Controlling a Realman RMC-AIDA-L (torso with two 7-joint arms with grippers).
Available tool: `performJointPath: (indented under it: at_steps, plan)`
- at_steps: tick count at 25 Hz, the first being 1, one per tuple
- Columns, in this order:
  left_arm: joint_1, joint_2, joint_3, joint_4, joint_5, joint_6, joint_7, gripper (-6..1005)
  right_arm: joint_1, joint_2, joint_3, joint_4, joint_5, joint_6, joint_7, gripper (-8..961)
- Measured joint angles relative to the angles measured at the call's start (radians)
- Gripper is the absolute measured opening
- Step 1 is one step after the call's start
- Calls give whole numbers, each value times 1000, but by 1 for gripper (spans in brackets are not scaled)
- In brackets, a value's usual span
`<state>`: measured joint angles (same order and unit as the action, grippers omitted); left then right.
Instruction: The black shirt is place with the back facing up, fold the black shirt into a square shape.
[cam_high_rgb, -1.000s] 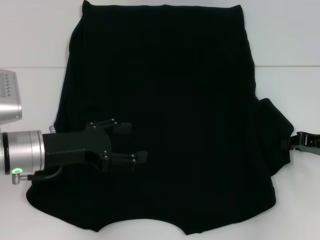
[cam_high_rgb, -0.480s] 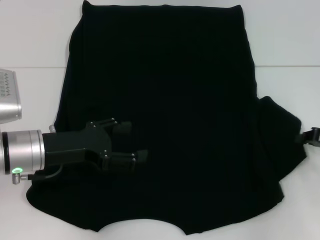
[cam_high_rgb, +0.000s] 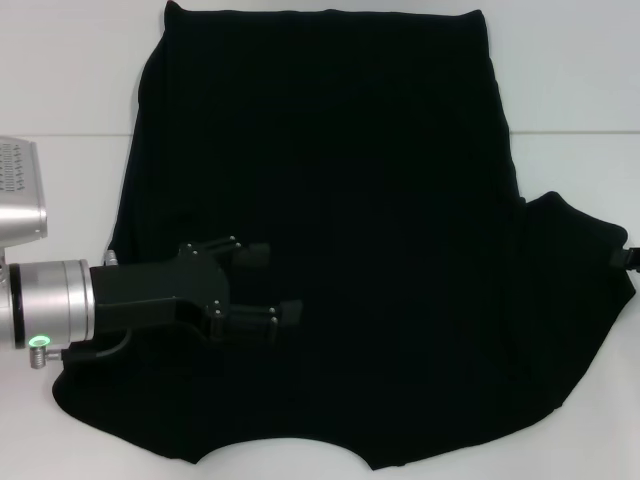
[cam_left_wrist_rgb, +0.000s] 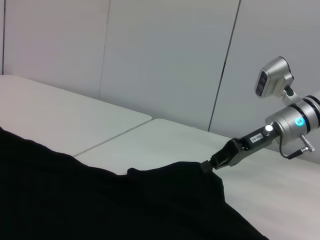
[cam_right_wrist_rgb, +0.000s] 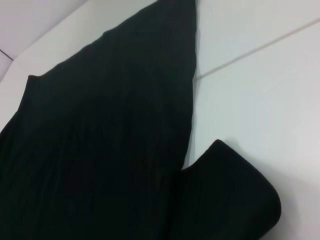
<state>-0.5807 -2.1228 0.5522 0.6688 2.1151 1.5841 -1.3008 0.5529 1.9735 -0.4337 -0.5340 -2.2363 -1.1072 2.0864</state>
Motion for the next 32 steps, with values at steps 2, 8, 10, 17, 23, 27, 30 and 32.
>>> performJointPath:
  at_steps: [2,8,10,17,23,27,30,32]
  plan:
    - [0,0,0,0,0,0,0,949,1,5,5,-5,1,3,-14,15]
    - [3,0,0,0,0,0,4,948,12,13,-4,1,5,36,-30,20]
    - [2,0,1,0,1,0,5,948,13,18,-5,1,6,50,-39,22]
    - [-6,0,2,0,7,2,2,949,14,23,-7,3,9,84,-71,27]
    - [-7,0,2,-4,7,-1,1,947,2,23,4,4,11,80,-75,32]
    - [-8,0,2,-11,5,-5,2,944,-4,22,4,5,11,74,-71,35]
    - [-9,0,2,-12,5,-7,1,943,-11,22,7,5,12,66,-68,37]
    - [-10,0,2,-12,6,-7,1,942,-16,22,16,5,12,65,-67,38]
